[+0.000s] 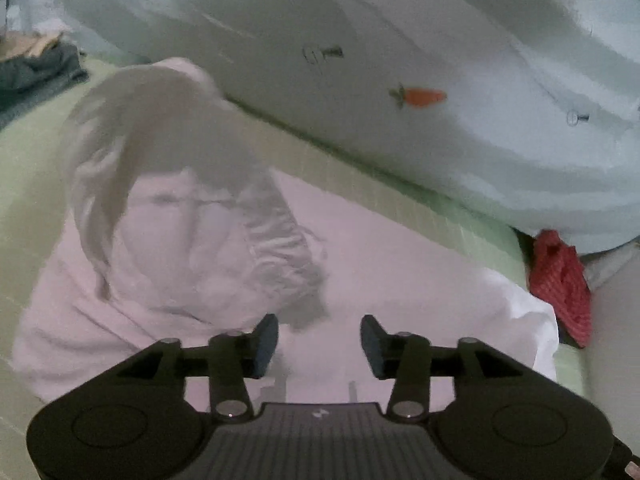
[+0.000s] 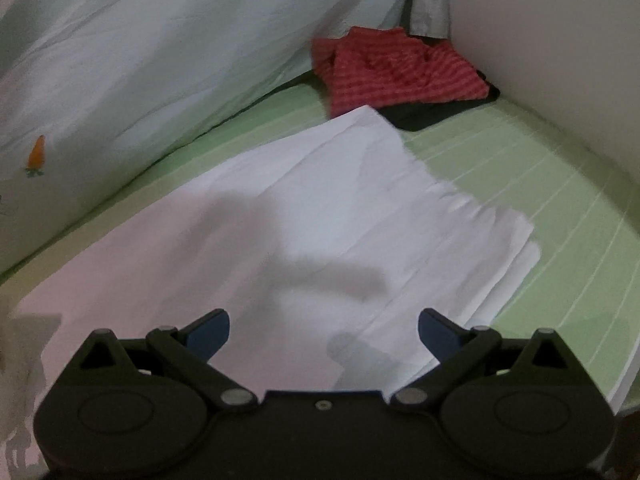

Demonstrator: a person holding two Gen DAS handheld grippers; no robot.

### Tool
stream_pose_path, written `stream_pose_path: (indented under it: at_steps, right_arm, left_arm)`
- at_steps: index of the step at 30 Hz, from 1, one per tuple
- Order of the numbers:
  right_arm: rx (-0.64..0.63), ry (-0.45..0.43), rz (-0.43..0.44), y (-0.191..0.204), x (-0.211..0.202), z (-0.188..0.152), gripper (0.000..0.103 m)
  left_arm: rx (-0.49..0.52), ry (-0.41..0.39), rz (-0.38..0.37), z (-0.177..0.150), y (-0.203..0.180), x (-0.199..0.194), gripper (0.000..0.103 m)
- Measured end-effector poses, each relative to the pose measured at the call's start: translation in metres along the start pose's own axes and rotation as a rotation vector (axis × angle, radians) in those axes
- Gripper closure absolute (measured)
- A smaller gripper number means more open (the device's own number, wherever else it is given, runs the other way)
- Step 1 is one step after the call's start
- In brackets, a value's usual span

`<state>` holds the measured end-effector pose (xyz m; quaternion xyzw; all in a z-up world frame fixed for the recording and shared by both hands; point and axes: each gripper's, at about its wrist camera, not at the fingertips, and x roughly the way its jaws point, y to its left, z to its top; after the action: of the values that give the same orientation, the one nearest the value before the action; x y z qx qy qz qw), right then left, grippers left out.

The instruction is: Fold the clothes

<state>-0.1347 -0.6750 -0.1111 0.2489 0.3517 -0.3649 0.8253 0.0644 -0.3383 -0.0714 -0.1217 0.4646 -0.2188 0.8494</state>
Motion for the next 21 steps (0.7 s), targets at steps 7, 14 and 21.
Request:
stream_pose_path:
  at_steps: [7,14,21]
  right_arm:
    - [-0.011,0.015,-0.035,-0.054,0.036,0.028,0.001]
    - [-0.133,-0.040,-0.139,-0.077,0.075,0.049,0.001]
    - [-0.163,-0.006,-0.159,-0.090,0.109,0.056,0.001]
  left_arm:
    - [-0.009,-0.012,0.083,-0.020,-0.028,0.009,0.034]
    - [0.013,-0.036,0.244,-0.020,-0.028,-0.006,0.022]
    - [0.008,-0.017,0.351,-0.013,-0.020,-0.009,0.021]
